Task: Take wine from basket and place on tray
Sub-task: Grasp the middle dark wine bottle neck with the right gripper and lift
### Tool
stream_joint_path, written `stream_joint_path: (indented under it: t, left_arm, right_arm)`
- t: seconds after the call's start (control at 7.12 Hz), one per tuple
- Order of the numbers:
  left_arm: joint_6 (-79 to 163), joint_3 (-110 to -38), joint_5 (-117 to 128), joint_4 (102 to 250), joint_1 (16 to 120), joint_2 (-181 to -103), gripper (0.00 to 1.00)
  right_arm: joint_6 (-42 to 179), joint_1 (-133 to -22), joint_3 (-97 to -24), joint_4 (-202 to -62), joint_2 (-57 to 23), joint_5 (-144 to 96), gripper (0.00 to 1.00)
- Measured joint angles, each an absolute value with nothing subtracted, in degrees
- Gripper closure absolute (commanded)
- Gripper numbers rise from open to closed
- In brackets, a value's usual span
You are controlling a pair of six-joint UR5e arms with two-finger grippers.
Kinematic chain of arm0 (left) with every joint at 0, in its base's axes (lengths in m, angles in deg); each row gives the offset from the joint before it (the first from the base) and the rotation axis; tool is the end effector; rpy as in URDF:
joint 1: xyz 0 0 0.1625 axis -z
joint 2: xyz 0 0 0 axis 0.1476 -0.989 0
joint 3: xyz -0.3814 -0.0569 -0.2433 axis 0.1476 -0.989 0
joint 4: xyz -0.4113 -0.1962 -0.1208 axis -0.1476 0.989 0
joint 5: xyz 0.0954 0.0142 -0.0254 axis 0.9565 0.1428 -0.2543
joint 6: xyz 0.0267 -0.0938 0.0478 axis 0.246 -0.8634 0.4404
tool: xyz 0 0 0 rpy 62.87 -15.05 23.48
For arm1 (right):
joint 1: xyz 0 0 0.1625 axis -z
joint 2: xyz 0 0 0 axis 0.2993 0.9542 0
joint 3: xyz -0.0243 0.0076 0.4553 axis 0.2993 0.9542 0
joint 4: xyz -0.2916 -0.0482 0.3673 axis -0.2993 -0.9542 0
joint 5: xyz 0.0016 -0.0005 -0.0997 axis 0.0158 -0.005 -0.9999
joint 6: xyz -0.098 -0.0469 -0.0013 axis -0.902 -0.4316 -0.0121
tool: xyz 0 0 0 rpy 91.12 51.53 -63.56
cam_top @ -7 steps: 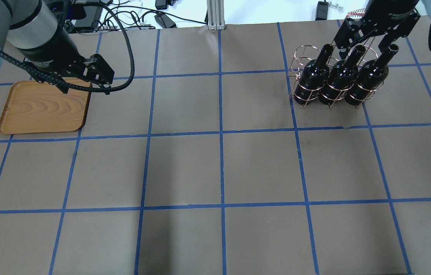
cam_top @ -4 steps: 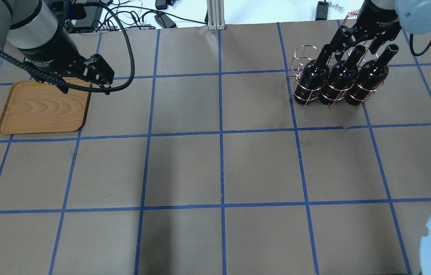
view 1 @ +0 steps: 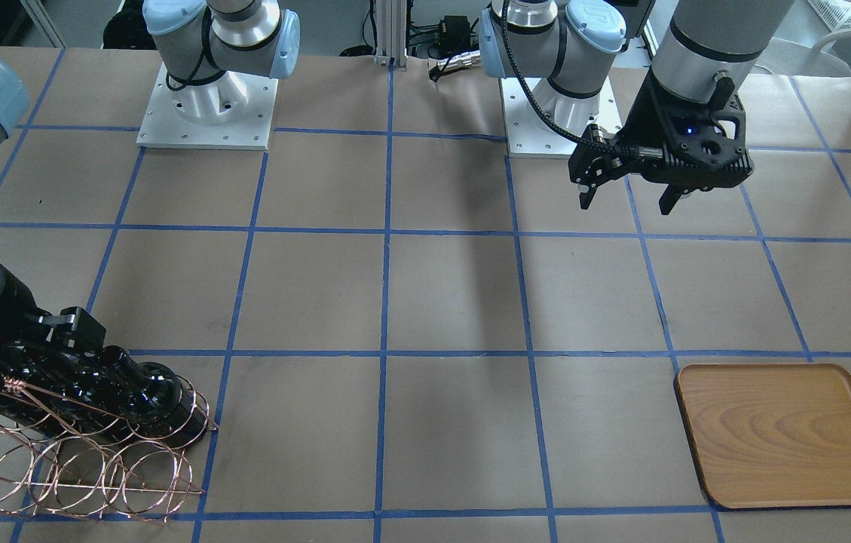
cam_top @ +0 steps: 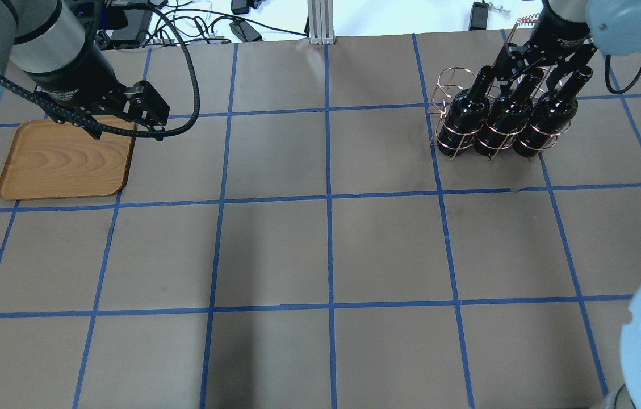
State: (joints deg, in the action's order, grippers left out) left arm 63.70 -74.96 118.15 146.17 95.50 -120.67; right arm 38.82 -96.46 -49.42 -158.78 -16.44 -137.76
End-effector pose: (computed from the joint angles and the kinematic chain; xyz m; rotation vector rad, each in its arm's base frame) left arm -0.1027 -0.5518 0.5148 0.1072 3.1147 -0.0916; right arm -0.0035 -0.7120 0.3963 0.0653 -3.1207 0.0484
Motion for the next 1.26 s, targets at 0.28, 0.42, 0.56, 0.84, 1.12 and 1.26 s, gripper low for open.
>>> stream_joint_path:
  t: [0.28,0.42,0.56,0.84,1.12,1.26]
  left_arm:
    - [63.75,-74.99,118.15,146.17,95.5,-120.67,0.0]
    - [63.76,-75.0,118.15,146.17,95.5,-120.67,0.0]
    - [63.76,-75.0,118.15,146.17,95.5,-120.67,0.0]
    - [63.82,-75.0,118.15,146.15,95.39,-120.67,0.0]
    - [64.77,-74.62,118.13,145.85,94.28,-120.71,0.0]
    - [66.5,-74.3,118.02,145.91,92.73,-120.78,0.0]
  right_arm:
    - [39.59,-96.43,-49.11,-158.79,-16.48,-137.78,0.79]
    - [40.4,-96.43,-48.82,-158.77,-16.48,-137.73,0.84]
    - [41.3,-96.43,-48.64,-158.74,-16.35,-137.7,0.84]
    - [43.0,-96.43,-47.21,-158.22,-14.95,-137.81,0.83]
    - [44.54,-96.43,-42.64,-153.16,-11.93,-137.9,0.81]
    - [44.85,-96.43,-41.4,-150.1,-9.37,-137.95,0.82]
